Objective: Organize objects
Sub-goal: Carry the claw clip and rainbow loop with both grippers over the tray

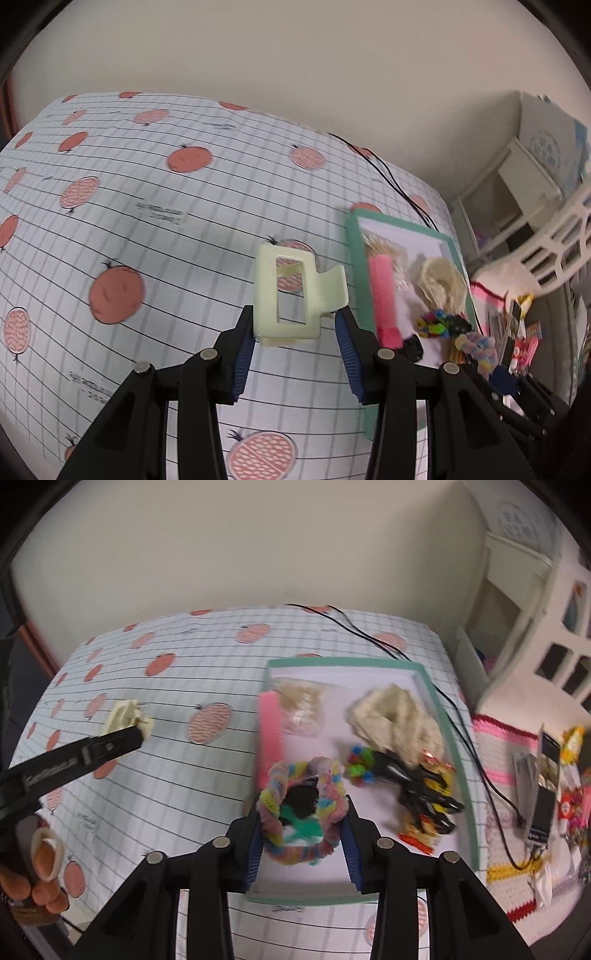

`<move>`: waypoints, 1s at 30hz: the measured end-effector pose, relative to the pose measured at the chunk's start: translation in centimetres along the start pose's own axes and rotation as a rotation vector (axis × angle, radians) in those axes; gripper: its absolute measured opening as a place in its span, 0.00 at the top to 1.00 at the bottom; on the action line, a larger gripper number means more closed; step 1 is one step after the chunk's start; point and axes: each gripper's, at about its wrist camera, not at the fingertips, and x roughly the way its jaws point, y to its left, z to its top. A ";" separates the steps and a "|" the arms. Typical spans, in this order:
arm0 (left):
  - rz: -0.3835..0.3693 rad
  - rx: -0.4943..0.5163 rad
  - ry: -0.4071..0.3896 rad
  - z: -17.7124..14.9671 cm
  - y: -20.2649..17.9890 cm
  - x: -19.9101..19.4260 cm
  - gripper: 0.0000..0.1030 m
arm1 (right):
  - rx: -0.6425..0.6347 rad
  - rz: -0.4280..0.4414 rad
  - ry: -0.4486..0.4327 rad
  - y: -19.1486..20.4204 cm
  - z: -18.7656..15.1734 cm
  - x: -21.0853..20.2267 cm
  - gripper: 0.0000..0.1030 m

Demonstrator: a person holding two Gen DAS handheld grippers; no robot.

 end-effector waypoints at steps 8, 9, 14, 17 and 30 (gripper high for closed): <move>-0.034 0.079 0.024 -1.7 -4.1 0.8 0.56 | 0.070 -0.045 0.041 -3.7 -0.7 0.9 0.60; -0.035 0.097 0.029 -2.0 -4.8 0.9 0.56 | 0.076 -0.061 0.050 -4.2 -0.8 1.1 0.60; -0.054 0.172 0.054 -3.3 -7.6 1.8 0.56 | 0.142 -0.069 0.076 -6.4 -1.3 1.8 0.60; -0.060 0.212 0.071 -4.1 -8.9 2.5 0.56 | 0.179 -0.071 0.088 -7.5 -1.5 2.1 0.60; -0.057 0.284 0.133 -6.3 -11.7 4.5 0.56 | 0.265 -0.076 0.140 -9.9 -2.4 3.4 0.59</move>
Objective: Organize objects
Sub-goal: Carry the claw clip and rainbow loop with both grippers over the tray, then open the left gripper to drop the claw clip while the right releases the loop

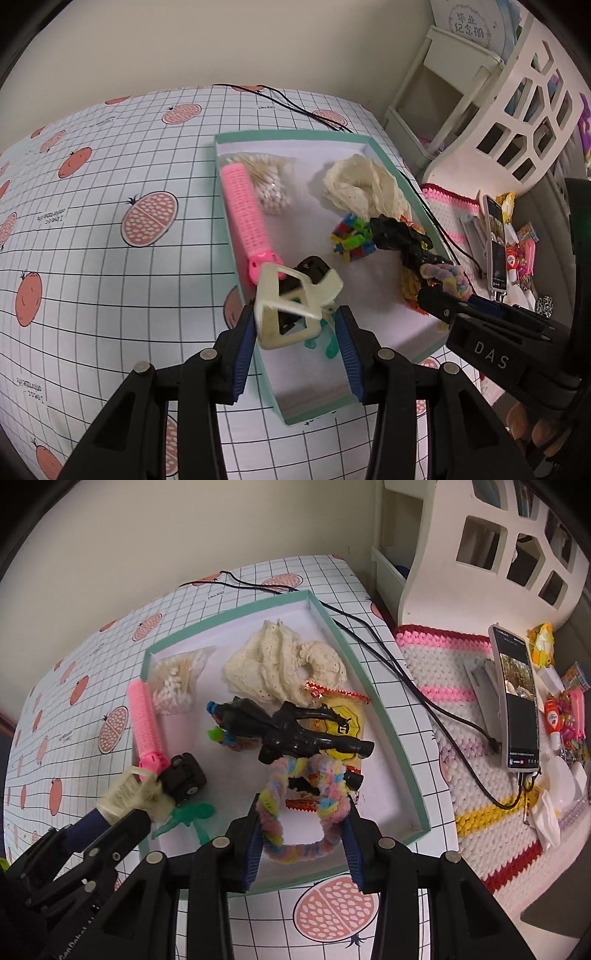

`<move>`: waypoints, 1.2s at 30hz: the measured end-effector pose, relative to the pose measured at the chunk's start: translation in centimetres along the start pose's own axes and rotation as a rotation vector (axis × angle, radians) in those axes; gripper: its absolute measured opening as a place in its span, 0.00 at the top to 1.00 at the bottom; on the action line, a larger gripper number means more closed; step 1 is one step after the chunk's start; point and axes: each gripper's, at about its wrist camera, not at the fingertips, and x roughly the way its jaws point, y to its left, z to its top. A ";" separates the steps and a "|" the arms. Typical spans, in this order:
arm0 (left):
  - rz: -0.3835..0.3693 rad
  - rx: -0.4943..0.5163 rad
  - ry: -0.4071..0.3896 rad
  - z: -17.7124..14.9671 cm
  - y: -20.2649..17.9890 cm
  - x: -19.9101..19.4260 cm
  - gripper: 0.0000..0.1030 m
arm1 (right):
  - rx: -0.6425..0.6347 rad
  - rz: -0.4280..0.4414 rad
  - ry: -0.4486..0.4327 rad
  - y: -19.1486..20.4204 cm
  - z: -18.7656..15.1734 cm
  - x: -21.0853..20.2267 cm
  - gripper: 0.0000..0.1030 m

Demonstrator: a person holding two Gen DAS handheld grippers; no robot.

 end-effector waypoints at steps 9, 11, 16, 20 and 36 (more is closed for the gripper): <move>-0.019 -0.006 0.016 0.0 -0.1 0.4 0.57 | -0.011 -0.008 0.022 0.2 -0.2 0.6 0.59; -0.029 -0.015 0.029 0.0 0.2 0.7 0.57 | -0.019 -0.008 0.033 0.3 -0.3 0.8 0.57; -0.053 -0.048 0.054 -0.1 0.6 1.1 0.57 | -0.034 -0.009 0.044 0.8 -0.4 1.2 0.53; -0.060 -0.045 0.046 -0.1 0.6 1.1 0.56 | -0.038 -0.003 0.041 1.0 -0.4 1.1 0.50; -0.106 -0.058 -0.012 0.5 1.6 -0.7 0.49 | -0.046 0.011 -0.022 1.6 -0.2 -0.1 0.38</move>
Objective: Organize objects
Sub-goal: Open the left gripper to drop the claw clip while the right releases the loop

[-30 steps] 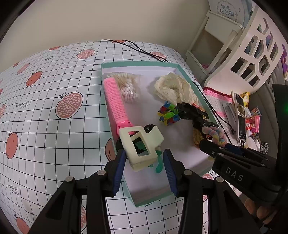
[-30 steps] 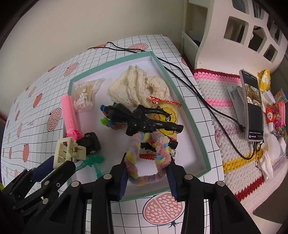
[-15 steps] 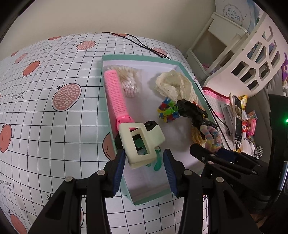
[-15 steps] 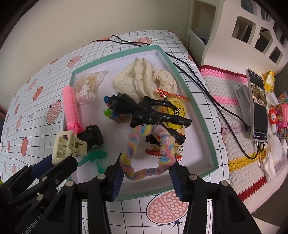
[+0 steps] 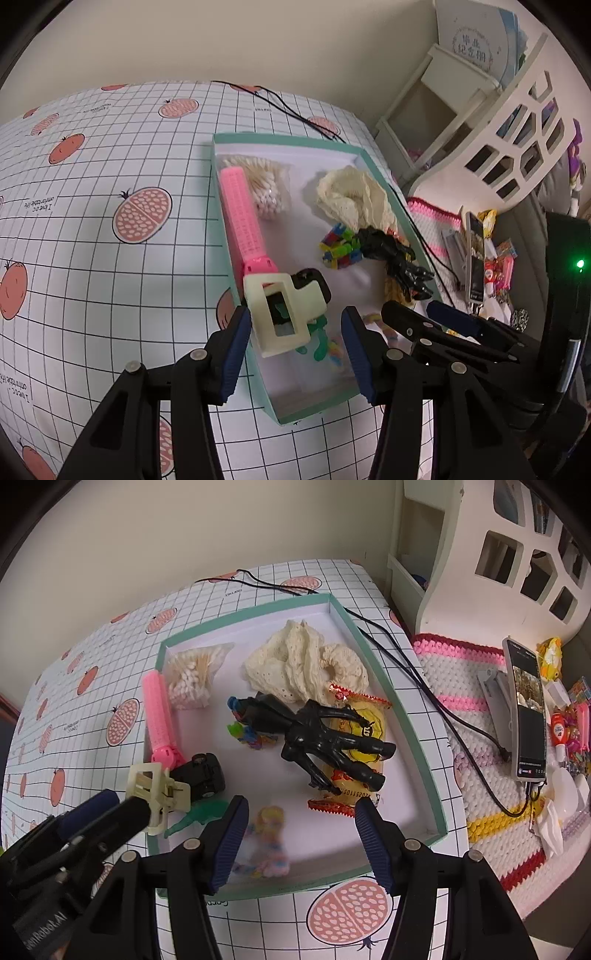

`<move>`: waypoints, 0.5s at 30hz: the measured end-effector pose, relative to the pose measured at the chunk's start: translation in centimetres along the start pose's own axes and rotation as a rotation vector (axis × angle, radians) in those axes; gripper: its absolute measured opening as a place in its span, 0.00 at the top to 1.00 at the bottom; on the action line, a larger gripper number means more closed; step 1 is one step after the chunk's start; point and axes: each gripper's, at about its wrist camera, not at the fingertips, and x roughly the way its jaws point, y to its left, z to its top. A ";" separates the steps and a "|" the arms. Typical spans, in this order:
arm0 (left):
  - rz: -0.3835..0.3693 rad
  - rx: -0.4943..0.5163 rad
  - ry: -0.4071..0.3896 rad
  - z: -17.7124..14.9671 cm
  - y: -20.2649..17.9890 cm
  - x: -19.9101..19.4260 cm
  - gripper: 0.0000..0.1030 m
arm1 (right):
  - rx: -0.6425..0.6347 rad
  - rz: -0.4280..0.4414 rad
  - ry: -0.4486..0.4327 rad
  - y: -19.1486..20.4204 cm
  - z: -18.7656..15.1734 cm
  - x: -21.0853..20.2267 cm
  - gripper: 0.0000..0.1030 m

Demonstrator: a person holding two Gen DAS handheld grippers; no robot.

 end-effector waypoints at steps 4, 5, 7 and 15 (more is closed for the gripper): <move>-0.008 -0.004 -0.024 0.3 0.3 -0.6 0.49 | 0.000 0.001 -0.007 0.1 0.0 -0.1 0.38; -0.009 -0.010 -0.031 0.4 0.5 -0.8 0.49 | -0.001 0.001 -0.009 0.1 0.0 -0.1 0.38; -0.006 -0.024 -0.044 0.5 0.8 -1.1 0.49 | -0.006 0.002 -0.012 0.3 0.0 -0.2 0.38; 0.065 -0.089 -0.088 1.0 3.2 -2.3 0.37 | -0.067 0.003 -0.039 1.8 -0.1 -0.5 0.28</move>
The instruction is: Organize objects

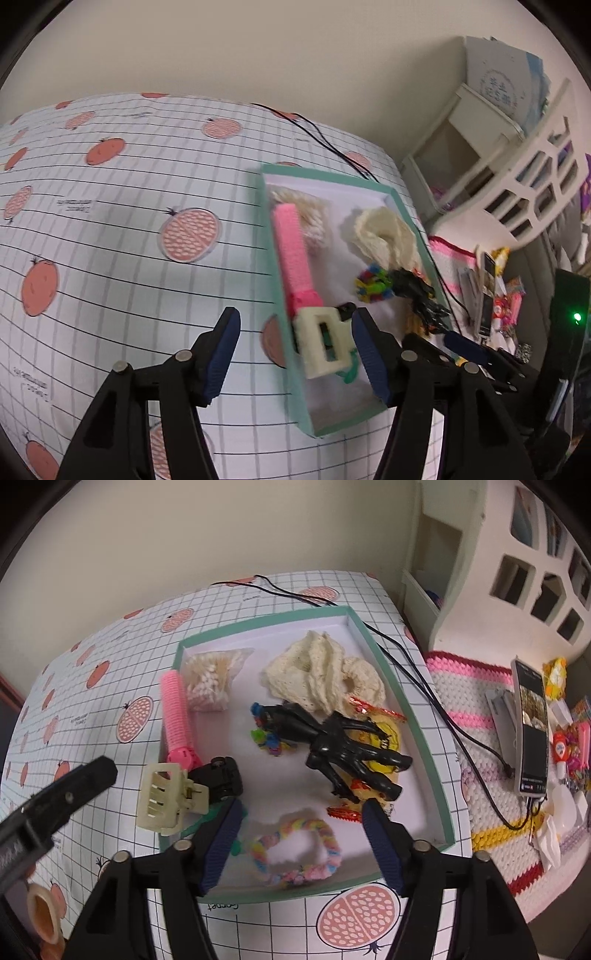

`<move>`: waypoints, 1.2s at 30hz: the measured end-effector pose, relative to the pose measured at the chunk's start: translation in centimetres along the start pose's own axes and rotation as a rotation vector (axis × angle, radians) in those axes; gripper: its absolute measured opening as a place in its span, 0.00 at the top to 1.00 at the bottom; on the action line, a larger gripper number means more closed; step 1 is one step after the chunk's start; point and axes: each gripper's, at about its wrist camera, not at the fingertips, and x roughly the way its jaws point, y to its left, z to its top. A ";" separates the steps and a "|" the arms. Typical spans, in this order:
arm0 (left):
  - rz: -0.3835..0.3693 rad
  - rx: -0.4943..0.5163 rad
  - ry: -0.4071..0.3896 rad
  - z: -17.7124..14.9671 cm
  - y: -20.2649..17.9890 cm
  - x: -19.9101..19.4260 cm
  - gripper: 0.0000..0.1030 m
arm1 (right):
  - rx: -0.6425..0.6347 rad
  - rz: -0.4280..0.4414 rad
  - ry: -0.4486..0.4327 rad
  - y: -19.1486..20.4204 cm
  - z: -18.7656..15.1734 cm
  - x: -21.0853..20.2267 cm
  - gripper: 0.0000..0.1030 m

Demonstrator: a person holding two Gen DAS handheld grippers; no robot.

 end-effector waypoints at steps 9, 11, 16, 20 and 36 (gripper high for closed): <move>0.106 -0.022 -0.066 0.7 3.0 -1.3 0.18 | -0.077 0.001 -0.042 2.3 -0.1 -0.6 0.13; 0.113 -0.045 -0.066 0.9 3.9 -1.4 0.13 | -0.086 0.002 -0.044 2.6 -0.1 -0.6 0.12; 0.110 -0.117 -0.060 1.1 5.9 -1.4 0.11 | -0.092 -0.002 -0.051 2.9 -0.2 -0.6 0.00; 0.129 -0.143 -0.060 1.1 7.0 -1.4 0.09 | -0.092 -0.006 -0.049 3.1 -0.1 -0.5 0.00; 0.197 -0.074 -0.112 1.6 8.3 -2.9 0.09 | -0.059 -0.012 -0.059 3.1 -0.2 -1.0 0.00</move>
